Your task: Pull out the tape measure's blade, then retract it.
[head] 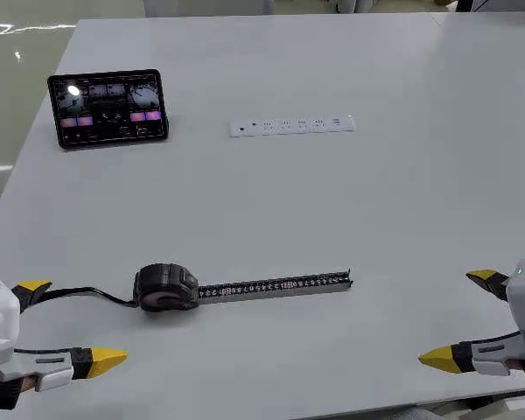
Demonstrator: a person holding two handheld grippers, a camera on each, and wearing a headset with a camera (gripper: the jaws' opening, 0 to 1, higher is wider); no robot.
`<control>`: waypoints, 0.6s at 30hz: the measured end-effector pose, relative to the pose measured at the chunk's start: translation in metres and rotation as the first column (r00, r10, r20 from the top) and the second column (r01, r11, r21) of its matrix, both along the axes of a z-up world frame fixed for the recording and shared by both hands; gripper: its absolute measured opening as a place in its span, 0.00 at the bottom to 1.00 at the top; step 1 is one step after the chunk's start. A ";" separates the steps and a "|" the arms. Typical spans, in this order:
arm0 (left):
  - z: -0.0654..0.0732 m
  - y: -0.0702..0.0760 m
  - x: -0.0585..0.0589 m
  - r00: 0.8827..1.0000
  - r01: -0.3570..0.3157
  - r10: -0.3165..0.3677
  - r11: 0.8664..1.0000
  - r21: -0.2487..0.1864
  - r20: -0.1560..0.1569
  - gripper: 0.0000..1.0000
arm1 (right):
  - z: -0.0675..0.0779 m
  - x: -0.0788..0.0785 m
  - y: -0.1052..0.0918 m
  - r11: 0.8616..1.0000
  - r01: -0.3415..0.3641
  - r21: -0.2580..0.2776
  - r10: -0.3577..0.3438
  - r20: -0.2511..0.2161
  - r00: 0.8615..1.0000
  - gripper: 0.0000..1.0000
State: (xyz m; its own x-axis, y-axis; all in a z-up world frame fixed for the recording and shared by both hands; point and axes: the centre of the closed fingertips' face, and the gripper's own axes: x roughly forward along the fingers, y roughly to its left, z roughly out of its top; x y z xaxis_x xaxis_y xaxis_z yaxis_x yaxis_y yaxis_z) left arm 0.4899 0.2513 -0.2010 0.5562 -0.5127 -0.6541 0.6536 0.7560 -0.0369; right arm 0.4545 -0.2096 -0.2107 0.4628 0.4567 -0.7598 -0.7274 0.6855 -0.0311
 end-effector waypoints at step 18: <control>0.007 -0.038 0.039 0.986 -0.169 0.169 0.983 -0.069 -0.018 0.99 | 0.013 0.044 0.016 0.982 -0.169 -0.081 0.167 -0.027 0.986 0.99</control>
